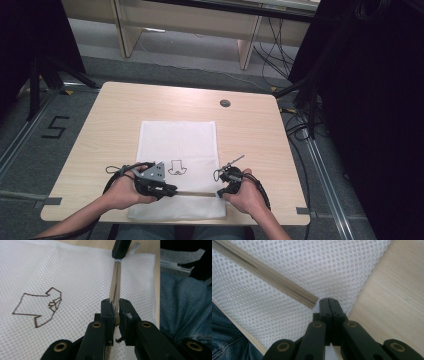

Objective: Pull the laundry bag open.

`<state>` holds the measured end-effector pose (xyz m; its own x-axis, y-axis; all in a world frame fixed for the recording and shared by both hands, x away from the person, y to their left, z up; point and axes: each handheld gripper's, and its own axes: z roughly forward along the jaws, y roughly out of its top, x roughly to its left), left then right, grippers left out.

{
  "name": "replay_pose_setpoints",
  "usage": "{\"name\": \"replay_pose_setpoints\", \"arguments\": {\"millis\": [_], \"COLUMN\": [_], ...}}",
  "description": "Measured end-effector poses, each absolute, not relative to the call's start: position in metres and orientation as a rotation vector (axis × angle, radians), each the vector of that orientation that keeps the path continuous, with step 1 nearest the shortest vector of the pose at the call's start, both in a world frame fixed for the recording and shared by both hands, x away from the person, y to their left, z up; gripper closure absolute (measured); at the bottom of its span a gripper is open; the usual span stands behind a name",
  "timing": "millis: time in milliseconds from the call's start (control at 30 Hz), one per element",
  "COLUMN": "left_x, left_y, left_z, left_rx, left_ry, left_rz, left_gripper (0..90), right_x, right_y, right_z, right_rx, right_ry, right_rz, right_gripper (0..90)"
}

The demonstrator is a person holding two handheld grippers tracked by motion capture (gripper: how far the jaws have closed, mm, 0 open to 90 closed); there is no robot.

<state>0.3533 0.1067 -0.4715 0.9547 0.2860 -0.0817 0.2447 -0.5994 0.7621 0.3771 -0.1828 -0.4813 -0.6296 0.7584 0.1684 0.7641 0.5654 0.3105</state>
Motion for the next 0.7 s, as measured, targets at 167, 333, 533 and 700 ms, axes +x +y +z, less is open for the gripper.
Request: {"name": "replay_pose_setpoints", "arguments": {"millis": [167, 333, 533, 700], "left_x": [0.3525, 0.3523, 0.3522, 0.3528], "left_y": [0.1069, 0.1082, 0.1108, 0.1146], "left_z": [-0.4723, -0.4726, -0.4720, -0.4718], "left_rx": [2.232, 2.235, 2.231, 2.239], "left_ry": [0.380, 0.379, 0.383, 0.380], "left_rz": [0.049, 0.048, 0.047, 0.058], "left_gripper": [82.1, 82.1, 82.1, 82.1], "right_x": [0.3775, 0.3771, 0.3772, 0.3777], "right_y": [-0.1832, -0.1828, -0.1824, -0.1827], "right_z": [-0.4814, -0.4810, -0.4807, -0.4817], "right_rx": [-1.332, -1.332, -1.340, -1.336], "right_ry": [-2.772, -2.773, -2.766, -2.771], "right_rz": [-0.569, -0.568, -0.560, -0.562], "right_gripper": [90.0, 90.0, 90.0, 90.0]}}
